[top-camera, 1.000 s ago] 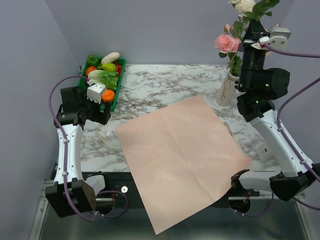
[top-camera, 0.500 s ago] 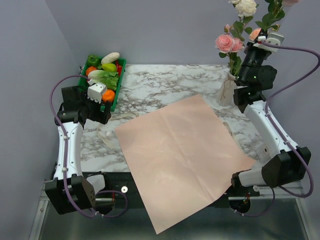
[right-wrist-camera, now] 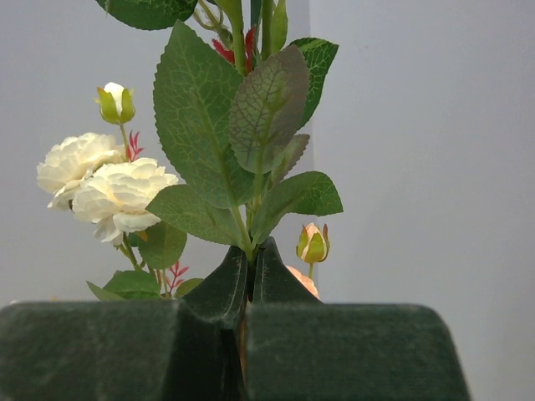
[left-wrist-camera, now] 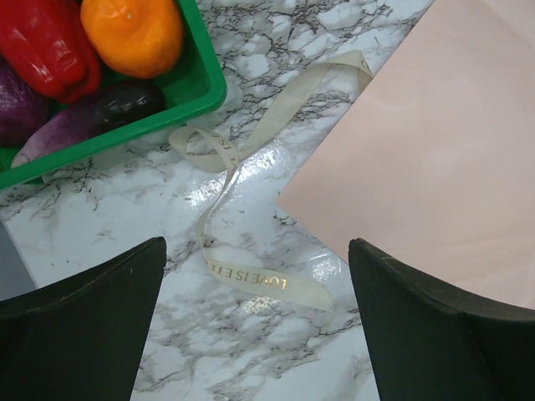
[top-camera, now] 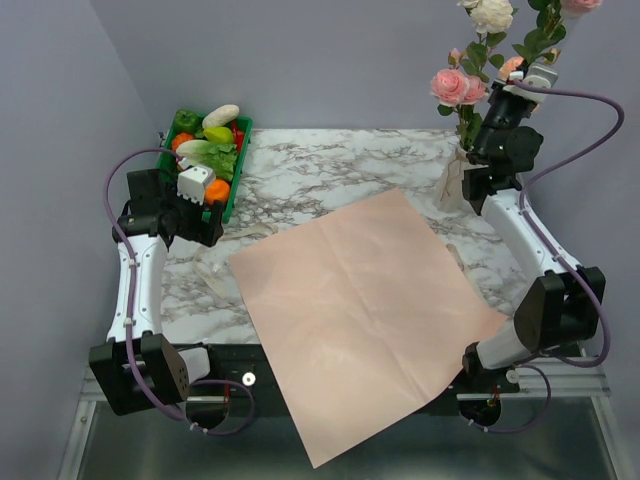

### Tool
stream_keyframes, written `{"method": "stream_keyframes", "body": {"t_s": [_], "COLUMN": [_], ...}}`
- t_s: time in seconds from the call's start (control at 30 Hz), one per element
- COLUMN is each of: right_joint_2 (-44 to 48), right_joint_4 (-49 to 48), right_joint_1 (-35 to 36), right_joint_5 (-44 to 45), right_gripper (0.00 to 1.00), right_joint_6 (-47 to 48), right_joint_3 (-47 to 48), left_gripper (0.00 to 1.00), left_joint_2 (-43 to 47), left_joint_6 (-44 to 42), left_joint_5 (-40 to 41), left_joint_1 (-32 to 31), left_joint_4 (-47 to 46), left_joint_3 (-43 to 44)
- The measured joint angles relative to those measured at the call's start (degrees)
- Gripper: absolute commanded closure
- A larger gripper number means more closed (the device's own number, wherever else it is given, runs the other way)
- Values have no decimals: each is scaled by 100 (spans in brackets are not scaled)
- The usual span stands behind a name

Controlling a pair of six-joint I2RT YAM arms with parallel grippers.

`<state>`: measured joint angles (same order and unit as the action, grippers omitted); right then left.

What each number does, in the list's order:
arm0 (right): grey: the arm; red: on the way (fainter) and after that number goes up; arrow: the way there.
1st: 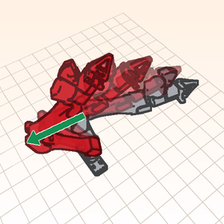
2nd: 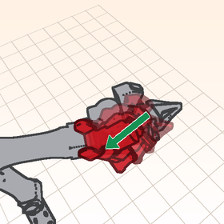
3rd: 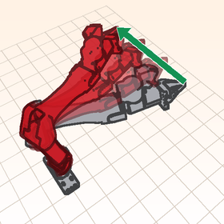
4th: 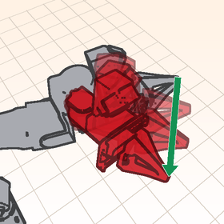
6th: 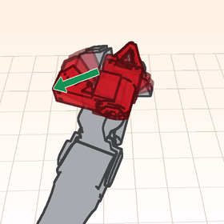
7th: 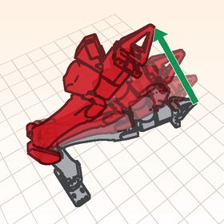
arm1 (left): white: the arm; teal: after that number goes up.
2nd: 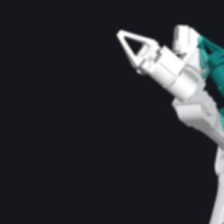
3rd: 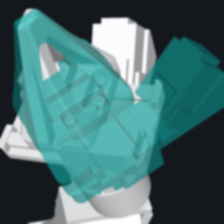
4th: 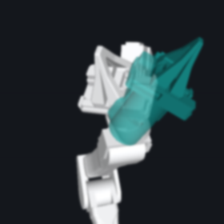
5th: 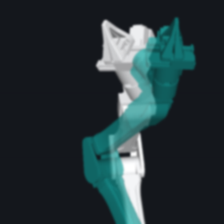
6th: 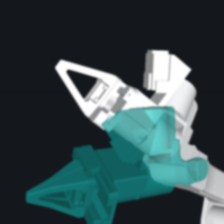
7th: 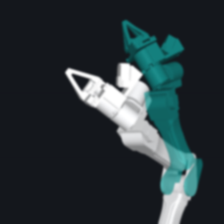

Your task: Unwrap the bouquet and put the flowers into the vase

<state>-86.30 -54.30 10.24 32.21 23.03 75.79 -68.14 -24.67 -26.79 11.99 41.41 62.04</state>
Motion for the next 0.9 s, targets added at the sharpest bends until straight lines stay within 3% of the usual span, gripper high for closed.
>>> {"method": "stream_keyframes", "body": {"t_s": [0.5, 0.7, 0.8, 0.83, 0.9], "right_joint_2": [-400, -310, -214, -173, -94], "right_joint_4": [-221, 0, 216, 295, 483], "right_joint_1": [-50, -50, -50, -50, -50], "right_joint_5": [-4, -22, -59, -57, -55], "right_gripper": [99, 74, 52, 39, 28], "right_joint_6": [-103, -350, -496, -531, -654], "right_joint_3": [-140, -737, -927, -968, -984], "left_gripper": [1, 1, 1, 1, 1], "left_joint_2": [-142, -142, -142, -142, -140], "left_joint_6": [0, 0, 2, 2, 2], "left_joint_5": [2, 2, 2, 2, 2], "left_joint_1": [2, 2, 2, 2, 2], "left_joint_4": [-22, -52, -61, -61, -61], "left_joint_3": [35, 35, 35, 35, 35]}}
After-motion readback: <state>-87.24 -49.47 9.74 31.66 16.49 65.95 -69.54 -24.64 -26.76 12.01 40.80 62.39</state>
